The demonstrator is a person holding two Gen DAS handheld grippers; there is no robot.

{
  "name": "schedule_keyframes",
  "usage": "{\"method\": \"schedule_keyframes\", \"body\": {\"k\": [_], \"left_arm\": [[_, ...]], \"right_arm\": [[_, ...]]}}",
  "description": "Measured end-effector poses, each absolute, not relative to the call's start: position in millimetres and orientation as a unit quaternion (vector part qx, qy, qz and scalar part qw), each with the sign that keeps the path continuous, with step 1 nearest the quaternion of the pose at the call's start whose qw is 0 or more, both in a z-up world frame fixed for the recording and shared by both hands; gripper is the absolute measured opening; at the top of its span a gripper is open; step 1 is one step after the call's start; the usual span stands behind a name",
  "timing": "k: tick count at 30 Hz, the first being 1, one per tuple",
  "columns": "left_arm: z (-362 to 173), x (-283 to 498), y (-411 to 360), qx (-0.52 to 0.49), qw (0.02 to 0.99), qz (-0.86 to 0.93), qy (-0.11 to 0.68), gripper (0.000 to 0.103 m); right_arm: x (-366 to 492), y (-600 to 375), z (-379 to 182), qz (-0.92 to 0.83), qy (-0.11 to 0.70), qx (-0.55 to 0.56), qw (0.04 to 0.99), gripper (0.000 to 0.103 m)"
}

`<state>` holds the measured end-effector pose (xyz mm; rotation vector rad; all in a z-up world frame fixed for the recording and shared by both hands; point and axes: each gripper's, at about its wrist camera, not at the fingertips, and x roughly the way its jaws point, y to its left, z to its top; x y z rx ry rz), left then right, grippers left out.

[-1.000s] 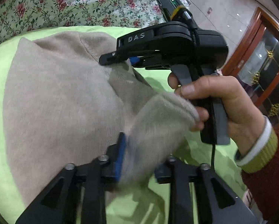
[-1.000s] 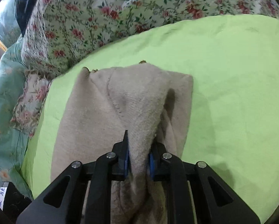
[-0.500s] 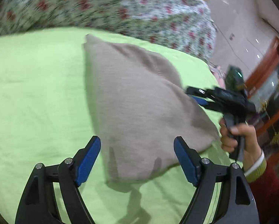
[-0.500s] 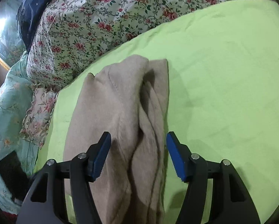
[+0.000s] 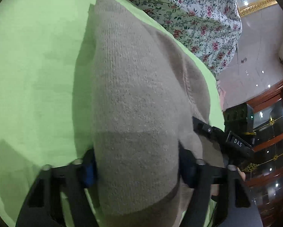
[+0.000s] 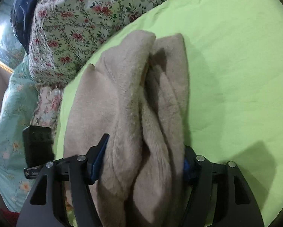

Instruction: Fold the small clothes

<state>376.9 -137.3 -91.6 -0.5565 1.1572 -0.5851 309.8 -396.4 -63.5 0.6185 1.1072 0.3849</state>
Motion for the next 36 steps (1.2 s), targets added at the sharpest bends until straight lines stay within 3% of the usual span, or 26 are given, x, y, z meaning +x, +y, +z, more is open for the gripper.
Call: {"method": "schedule_keyframes", "body": {"k": [2, 5, 14, 22, 26, 30, 36], "left_arm": [[-83, 370, -135, -0.243, 0.772, -0.273, 0.52, 0.051], [-60, 346, -118, -0.234, 0.789, -0.274, 0.499, 0.048], [-12, 254, -15, -0.195, 0.833, -0.232, 0.462, 0.048], [-35, 205, 65, -0.209, 0.834, -0.194, 0.472, 0.05], [-73, 199, 87, -0.25, 0.811, -0.188, 0.494, 0.061], [-68, 190, 97, -0.254, 0.821, -0.175, 0.48, 0.072], [-45, 185, 120, -0.252, 0.849, -0.137, 0.445, 0.073]], "right_arm": [[305, -390, -57, 0.175, 0.508, 0.299, 0.789, 0.039], [294, -371, -40, 0.189, 0.493, 0.297, 0.796, 0.036], [263, -271, -25, 0.283, 0.482, 0.287, 0.778, 0.036], [253, -188, -48, 0.318, 0.501, 0.27, 0.758, 0.036], [254, -179, -68, 0.296, 0.52, 0.269, 0.755, 0.042], [254, -187, -66, 0.289, 0.534, 0.273, 0.746, 0.05], [254, -190, -28, 0.25, 0.511, 0.198, 0.799, 0.06]]}}
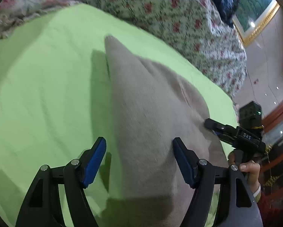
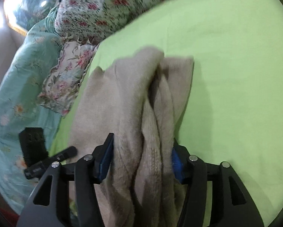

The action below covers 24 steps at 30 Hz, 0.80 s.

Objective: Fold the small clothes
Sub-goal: 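Open both grippers and release the folded side onto the sweater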

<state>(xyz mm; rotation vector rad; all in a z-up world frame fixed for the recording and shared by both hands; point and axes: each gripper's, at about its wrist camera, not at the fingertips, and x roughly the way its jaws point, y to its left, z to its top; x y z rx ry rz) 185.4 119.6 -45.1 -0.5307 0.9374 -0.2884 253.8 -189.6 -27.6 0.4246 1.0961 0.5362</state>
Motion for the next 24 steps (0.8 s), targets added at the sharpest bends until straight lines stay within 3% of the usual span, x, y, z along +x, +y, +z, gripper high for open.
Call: {"method": "schedule_keyframes", "body": {"k": [7, 9, 10, 12, 16, 24], "left_arm": [[-35, 206, 139, -0.247, 0.861, -0.074, 0.439, 0.073], [-39, 216, 140, -0.252, 0.858, -0.069, 0.442, 0.071], [-40, 222, 139, -0.246, 0.857, -0.063, 0.448, 0.071], [-40, 229, 132, -0.227, 0.862, -0.05, 0.45, 0.07], [-38, 240, 119, -0.189, 0.87, -0.042, 0.454, 0.07], [-36, 240, 94, -0.123, 0.874, -0.024, 0.469, 0.07]], "right_arm": [[305, -183, -13, 0.228, 0.477, 0.185, 0.828, 0.06], [323, -171, -20, 0.223, 0.49, 0.178, 0.824, 0.047], [332, -166, -24, 0.22, 0.501, 0.174, 0.819, 0.021], [333, -168, -15, 0.226, 0.478, 0.183, 0.829, 0.009], [312, -194, 15, 0.234, 0.398, 0.214, 0.861, 0.008], [330, -213, -58, 0.199, 0.495, 0.247, 0.809, 0.012]]}}
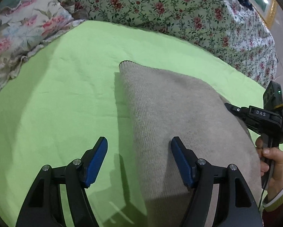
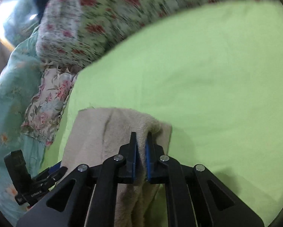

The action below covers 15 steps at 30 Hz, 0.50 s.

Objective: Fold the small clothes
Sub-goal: 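Open both grippers and release the folded side onto the sweater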

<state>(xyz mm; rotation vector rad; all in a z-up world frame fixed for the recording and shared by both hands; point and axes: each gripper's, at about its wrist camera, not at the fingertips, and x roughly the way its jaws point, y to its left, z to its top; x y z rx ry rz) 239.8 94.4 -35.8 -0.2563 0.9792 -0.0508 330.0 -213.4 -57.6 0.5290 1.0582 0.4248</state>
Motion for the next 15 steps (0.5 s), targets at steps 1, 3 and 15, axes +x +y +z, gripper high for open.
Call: {"method": "schedule_keyframes", "body": {"k": [1, 3, 15], "left_arm": [[-32, 234, 95, -0.119, 0.876, -0.024, 0.468, 0.07], [-23, 215, 97, -0.111, 0.88, -0.026, 0.461, 0.07], [-26, 52, 69, -0.105, 0.891, -0.054, 0.439, 0.07]], "right_arm": [[323, -216, -51, 0.195, 0.489, 0.245, 0.814, 0.014], [309, -219, -38, 0.195, 0.482, 0.238, 0.821, 0.015], [141, -235, -2, 0.229, 0.458, 0.235, 0.826, 0.016]]}}
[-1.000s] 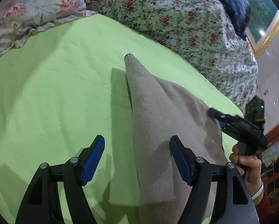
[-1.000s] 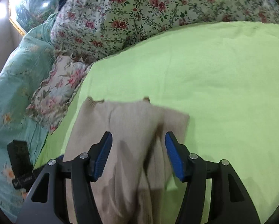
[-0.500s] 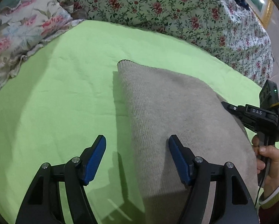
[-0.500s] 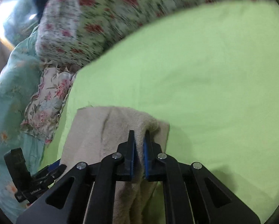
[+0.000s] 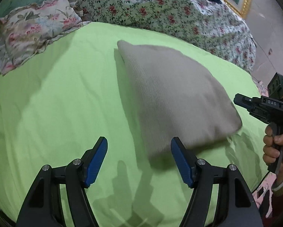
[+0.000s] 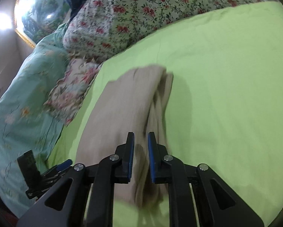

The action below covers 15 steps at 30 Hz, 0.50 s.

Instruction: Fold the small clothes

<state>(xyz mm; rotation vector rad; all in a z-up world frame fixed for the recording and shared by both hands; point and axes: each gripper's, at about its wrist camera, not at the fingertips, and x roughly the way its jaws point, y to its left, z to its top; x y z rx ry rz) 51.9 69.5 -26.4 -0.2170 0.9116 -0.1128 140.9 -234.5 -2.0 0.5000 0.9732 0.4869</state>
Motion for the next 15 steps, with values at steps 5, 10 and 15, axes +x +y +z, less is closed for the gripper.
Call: {"method": "schedule_keyframes", "body": {"k": [5, 10, 15], "left_arm": [[-37, 50, 51, -0.091, 0.887, -0.083, 0.444, 0.07], [-48, 66, 44, -0.072, 0.89, -0.037, 0.449, 0.065], [-56, 77, 40, -0.076, 0.885, 0.0, 0.459, 0.039]], "right_arm": [[108, -226, -4, 0.251, 0.456, 0.219, 0.826, 0.021], [109, -218, -13, 0.244, 0.456, 0.209, 0.83, 0.024], [115, -209, -27, 0.237, 0.473, 0.202, 0.824, 0.024]]}}
